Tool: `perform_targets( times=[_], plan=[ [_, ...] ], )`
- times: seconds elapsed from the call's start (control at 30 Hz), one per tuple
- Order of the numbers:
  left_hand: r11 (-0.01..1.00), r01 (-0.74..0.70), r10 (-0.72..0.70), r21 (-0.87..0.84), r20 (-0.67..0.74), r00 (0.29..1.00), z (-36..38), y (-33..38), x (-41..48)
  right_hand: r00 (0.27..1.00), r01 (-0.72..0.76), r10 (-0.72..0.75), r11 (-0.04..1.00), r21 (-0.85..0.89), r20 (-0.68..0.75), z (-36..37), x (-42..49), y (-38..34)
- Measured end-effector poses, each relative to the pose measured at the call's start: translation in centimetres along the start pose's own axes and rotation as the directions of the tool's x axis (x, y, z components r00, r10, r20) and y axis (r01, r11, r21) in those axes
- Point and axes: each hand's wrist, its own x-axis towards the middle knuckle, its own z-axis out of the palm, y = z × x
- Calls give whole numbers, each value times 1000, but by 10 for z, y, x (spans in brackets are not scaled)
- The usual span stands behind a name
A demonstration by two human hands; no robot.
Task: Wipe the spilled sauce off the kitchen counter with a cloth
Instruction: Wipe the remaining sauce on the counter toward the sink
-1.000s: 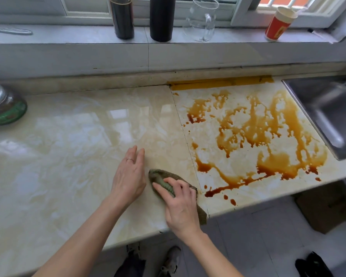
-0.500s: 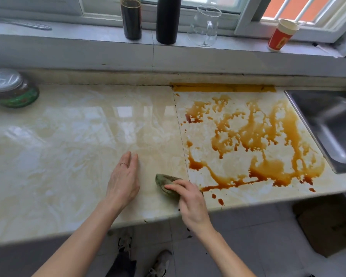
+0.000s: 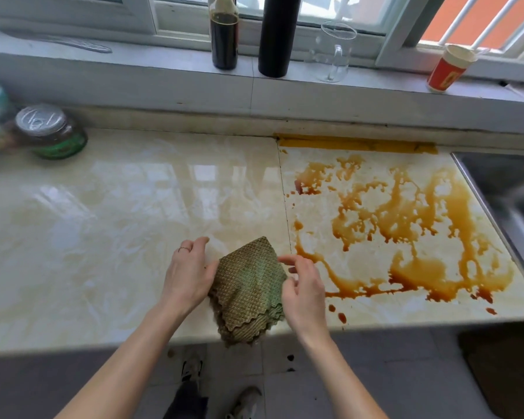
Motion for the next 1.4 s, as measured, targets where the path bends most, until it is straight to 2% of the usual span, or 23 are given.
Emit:
perform_targets(
  times=[0.03, 0.1, 0.17, 0.2, 0.23, 0.3, 0.33, 0.4, 0.5, 0.6, 0.67, 0.77, 0.83, 0.93, 1.03, 1.13, 1.27, 1.33, 1.4],
  plan=[
    [1000, 0, 0, 14, 19, 1000, 3, 0, -2, 991, 124, -122, 992, -32, 57, 12, 0, -4],
    [1000, -1, 1, 23, 5, 1000, 7, 2, -6, 914, 352, -318, 931, -101, 253, 34, 2, -4],
    [1000, -13, 14, 21, -28, 1000, 8, 4, -9, 820, 529, -414, 813, -243, 396, 49, 9, 12],
    [999, -24, 25, 25, -46, 999, 7, 4, -8, 818, 543, -408, 780, -312, 406, 54, 13, 20],
    [999, -34, 36, 30, -65, 997, 6, 4, -7, 857, 495, -371, 789, -365, 358, 59, 17, 25],
    [999, -44, 46, 26, -95, 994, 3, 5, -5, 958, 275, -213, 874, -401, 192, 67, 13, 19],
    [999, -49, 51, 21, -111, 993, 2, 5, -4, 983, 169, -130, 910, -380, 126, 73, 5, 9],
    [999, -50, 50, 8, -141, 989, 0, 6, -1, 991, 94, -54, 933, -347, 124, 91, -20, -8],
    [998, -54, 51, -13, -166, 985, -1, 7, 3, 970, 207, -122, 866, -455, 211, 89, -34, -13],
    [998, -68, 65, -9, -187, 980, -1, 8, 7, 923, 379, -273, 768, -516, 270, 65, 8, 9],
    [996, -86, 84, -1, -187, 979, 1, 10, 9, 903, 429, -325, 723, -541, 282, 54, 26, 24],
    [994, -109, 107, -5, -180, 978, 4, 15, 12, 944, 326, -243, 783, -530, 222, 62, 4, 24],
    [992, -124, 121, -4, -180, 976, 6, 17, 14, 946, 316, -230, 809, -495, 228, 70, -16, 21],
    [992, -130, 128, 4, -189, 974, 5, 20, 16, 923, 379, -270, 771, -512, 276, 64, 6, 27],
    [991, -135, 133, 5, -201, 970, 5, 22, 16, 933, 355, -245, 743, -567, 263, 57, 46, 32],
    [988, -151, 149, 4, -196, 969, 8, 22, 14, 946, 320, -218, 756, -571, 241, 60, 28, 26],
    [989, -148, 145, -4, -180, 973, 15, 23, 9, 934, 350, -265, 811, -469, 240, 54, -27, 32],
    [988, -157, 153, -5, -183, 971, 16, 24, 8, 919, 380, -293, 832, -404, 263, 44, -18, 42],
    [986, -165, 163, 4, -182, 970, 16, 26, 7, 938, 324, -252, 881, -343, 240, 39, 4, 47]
  ],
)
